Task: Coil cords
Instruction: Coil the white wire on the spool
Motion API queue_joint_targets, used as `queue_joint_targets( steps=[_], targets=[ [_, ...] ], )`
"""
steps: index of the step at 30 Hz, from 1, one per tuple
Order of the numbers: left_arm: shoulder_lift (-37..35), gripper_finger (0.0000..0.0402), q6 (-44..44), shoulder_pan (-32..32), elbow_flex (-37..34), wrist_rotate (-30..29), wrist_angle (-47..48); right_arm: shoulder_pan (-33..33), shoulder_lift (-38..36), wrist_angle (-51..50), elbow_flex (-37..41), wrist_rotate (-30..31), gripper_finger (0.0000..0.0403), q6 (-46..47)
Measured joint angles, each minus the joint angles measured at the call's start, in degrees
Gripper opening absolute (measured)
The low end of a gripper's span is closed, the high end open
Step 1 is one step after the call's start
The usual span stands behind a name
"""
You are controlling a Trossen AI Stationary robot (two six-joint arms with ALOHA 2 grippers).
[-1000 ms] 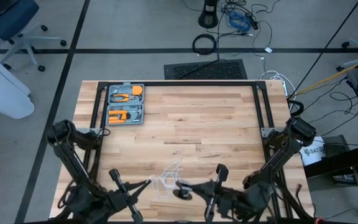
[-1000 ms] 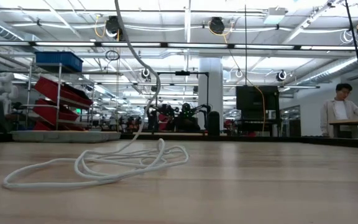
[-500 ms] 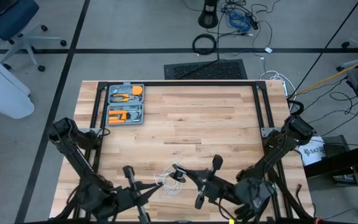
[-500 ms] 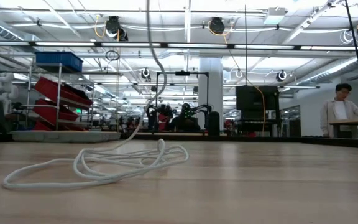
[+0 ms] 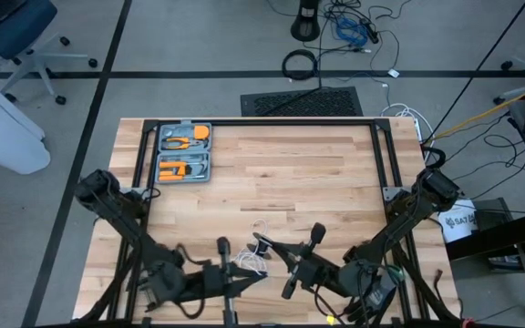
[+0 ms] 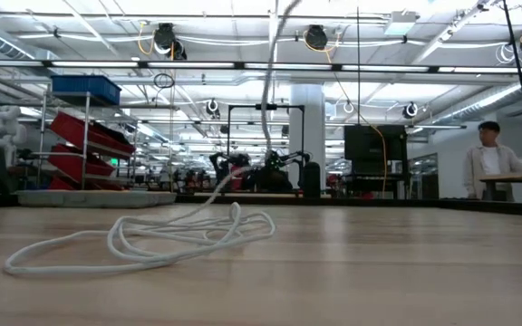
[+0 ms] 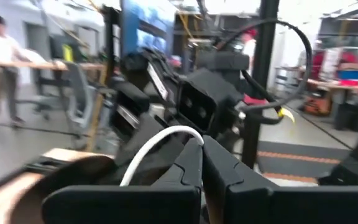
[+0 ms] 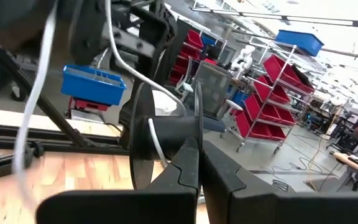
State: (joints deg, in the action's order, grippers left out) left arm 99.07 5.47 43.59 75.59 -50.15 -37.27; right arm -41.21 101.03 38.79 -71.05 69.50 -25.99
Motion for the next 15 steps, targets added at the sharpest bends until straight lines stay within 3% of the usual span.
queue_joint_targets(
  steps=[6, 15],
  targets=[
    [0.0, 0.0001, -6.74, -2.32, 0.0, 8.15, 4.56, 0.0, 0.0, -0.89, 0.0, 4.14, 0.0, -0.03],
    [-0.02, 0.0001, -11.35, -3.53, 0.0, 9.68, 10.24, 0.0, 0.0, -1.44, 0.0, 5.53, 0.0, 1.02]
  ],
)
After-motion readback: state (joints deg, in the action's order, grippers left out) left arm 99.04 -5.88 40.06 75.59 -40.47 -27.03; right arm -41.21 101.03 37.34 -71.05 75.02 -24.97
